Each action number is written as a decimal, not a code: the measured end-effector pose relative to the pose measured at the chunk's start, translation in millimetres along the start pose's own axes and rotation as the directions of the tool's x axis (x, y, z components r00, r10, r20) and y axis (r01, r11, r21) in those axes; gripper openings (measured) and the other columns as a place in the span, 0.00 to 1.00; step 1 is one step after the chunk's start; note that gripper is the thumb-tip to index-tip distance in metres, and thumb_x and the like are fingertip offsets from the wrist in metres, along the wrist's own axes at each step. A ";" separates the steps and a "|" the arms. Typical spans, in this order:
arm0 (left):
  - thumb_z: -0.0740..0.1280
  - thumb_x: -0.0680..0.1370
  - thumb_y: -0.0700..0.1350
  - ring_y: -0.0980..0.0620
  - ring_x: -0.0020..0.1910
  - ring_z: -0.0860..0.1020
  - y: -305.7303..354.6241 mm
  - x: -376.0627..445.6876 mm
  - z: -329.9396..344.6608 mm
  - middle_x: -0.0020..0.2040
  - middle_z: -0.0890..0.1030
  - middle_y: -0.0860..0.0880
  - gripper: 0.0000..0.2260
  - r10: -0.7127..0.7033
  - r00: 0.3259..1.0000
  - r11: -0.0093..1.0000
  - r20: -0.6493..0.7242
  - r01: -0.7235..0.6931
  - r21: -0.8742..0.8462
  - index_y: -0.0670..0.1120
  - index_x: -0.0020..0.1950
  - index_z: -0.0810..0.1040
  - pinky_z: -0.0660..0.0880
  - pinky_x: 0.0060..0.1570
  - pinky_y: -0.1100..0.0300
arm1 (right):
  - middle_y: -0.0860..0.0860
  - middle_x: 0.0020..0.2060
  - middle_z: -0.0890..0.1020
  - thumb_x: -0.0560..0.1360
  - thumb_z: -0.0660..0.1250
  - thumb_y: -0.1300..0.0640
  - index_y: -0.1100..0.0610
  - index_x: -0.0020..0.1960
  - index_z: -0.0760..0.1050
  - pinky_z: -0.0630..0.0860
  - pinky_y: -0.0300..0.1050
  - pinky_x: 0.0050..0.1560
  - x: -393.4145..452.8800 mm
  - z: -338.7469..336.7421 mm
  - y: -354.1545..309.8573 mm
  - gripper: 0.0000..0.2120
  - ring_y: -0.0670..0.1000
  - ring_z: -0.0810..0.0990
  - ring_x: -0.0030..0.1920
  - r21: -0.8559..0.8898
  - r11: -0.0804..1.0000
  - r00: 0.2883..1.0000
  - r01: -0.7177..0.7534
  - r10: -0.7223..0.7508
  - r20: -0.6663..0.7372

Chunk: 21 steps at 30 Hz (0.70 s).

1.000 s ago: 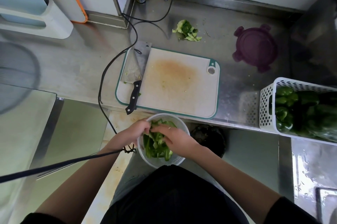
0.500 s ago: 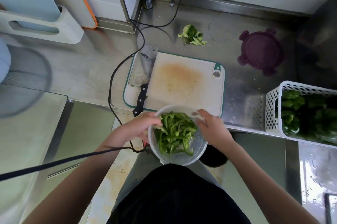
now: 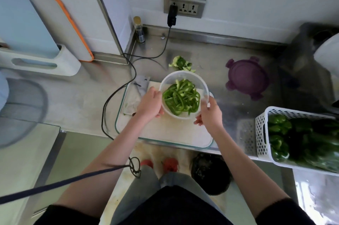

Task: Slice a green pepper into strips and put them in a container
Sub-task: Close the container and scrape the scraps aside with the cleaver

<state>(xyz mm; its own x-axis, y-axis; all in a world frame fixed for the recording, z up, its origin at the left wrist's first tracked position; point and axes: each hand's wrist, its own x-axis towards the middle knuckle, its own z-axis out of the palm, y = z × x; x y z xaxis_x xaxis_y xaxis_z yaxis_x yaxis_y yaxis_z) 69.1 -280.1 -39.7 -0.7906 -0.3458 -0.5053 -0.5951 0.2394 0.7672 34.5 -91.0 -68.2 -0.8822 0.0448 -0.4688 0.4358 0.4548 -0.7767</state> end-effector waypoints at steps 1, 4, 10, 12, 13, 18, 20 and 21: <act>0.51 0.81 0.49 0.45 0.32 0.80 0.1 4.2 0.9 0.39 0.80 0.41 0.11 -0.031 0.999 0.999 0.015 0.031 0.040 0.44 0.53 0.68 0.79 0.34 0.52 | 0.59 0.35 0.80 0.81 0.54 0.50 0.54 0.71 0.63 0.71 0.38 0.21 5.0 1.2 -1.1 0.20 0.52 0.78 0.24 -0.036 0.999 1.000 -0.012 0.012 0.018; 0.50 0.82 0.49 0.45 0.31 0.80 -3.2 16.1 3.6 0.38 0.79 0.41 0.12 -0.091 0.993 0.987 0.075 0.080 0.137 0.43 0.53 0.68 0.76 0.26 0.58 | 0.59 0.40 0.80 0.82 0.54 0.51 0.55 0.72 0.62 0.72 0.37 0.22 12.1 0.4 -5.3 0.20 0.51 0.77 0.28 -0.116 0.993 0.997 -0.030 0.037 0.062; 0.50 0.83 0.45 0.47 0.29 0.79 0.6 32.5 0.3 0.36 0.77 0.41 0.09 -0.030 0.987 0.975 0.157 -0.006 0.220 0.43 0.51 0.67 0.79 0.28 0.56 | 0.58 0.42 0.80 0.82 0.52 0.49 0.57 0.69 0.61 0.79 0.52 0.40 15.1 14.9 0.7 0.19 0.55 0.80 0.38 -0.253 0.967 1.000 0.015 -0.021 -0.020; 0.49 0.83 0.46 0.49 0.28 0.78 -0.6 38.4 -5.9 0.35 0.77 0.42 0.10 -0.033 0.977 0.962 0.209 -0.026 0.270 0.43 0.52 0.67 0.77 0.27 0.59 | 0.58 0.43 0.80 0.82 0.51 0.48 0.56 0.71 0.58 0.78 0.52 0.42 12.6 23.2 4.4 0.21 0.58 0.80 0.41 -0.276 0.961 0.998 -0.001 -0.015 -0.056; 0.49 0.83 0.47 0.49 0.28 0.78 -0.6 41.4 -10.4 0.36 0.78 0.43 0.11 -0.036 0.971 0.947 0.238 -0.043 0.318 0.43 0.52 0.68 0.76 0.27 0.58 | 0.59 0.45 0.80 0.82 0.50 0.47 0.55 0.72 0.58 0.77 0.51 0.42 11.1 24.4 4.6 0.22 0.59 0.80 0.42 -0.287 0.958 0.997 -0.006 -0.016 -0.077; 0.46 0.81 0.58 0.50 0.35 0.79 9.9 59.4 -26.3 0.38 0.80 0.47 0.23 0.141 0.966 0.716 0.217 -0.251 0.651 0.45 0.43 0.74 0.75 0.41 0.55 | 0.62 0.53 0.77 0.81 0.52 0.49 0.58 0.63 0.68 0.68 0.50 0.46 30.4 -3.5 -11.4 0.17 0.63 0.75 0.55 -0.277 0.961 0.939 -0.001 -0.095 -0.332; 0.46 0.81 0.59 0.49 0.39 0.77 13.6 66.6 -24.1 0.39 0.78 0.48 0.24 0.198 0.958 0.629 0.207 -0.286 0.723 0.46 0.42 0.73 0.72 0.40 0.55 | 0.64 0.59 0.73 0.80 0.57 0.53 0.60 0.66 0.65 0.68 0.53 0.54 58.9 -22.3 -17.0 0.18 0.65 0.72 0.59 -0.292 0.956 0.916 -0.013 -0.106 -0.388; 0.46 0.81 0.59 0.47 0.41 0.76 13.9 69.6 -22.8 0.40 0.78 0.48 0.24 0.199 0.959 0.607 0.203 -0.283 0.743 0.46 0.42 0.74 0.71 0.41 0.55 | 0.64 0.62 0.70 0.79 0.60 0.55 0.61 0.68 0.63 0.68 0.54 0.58 75.1 -32.1 -19.1 0.20 0.65 0.70 0.61 -0.350 0.936 0.918 -0.046 -0.098 -0.385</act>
<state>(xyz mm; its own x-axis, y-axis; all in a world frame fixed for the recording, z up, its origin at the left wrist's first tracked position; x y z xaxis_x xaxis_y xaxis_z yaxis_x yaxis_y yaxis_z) 9.1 -321.5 -55.2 -0.9055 -0.0999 -0.4124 -0.2448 0.9168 0.3154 -45.8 -67.8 -75.0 -0.9211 0.3386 -0.1922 0.3864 0.7344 -0.5580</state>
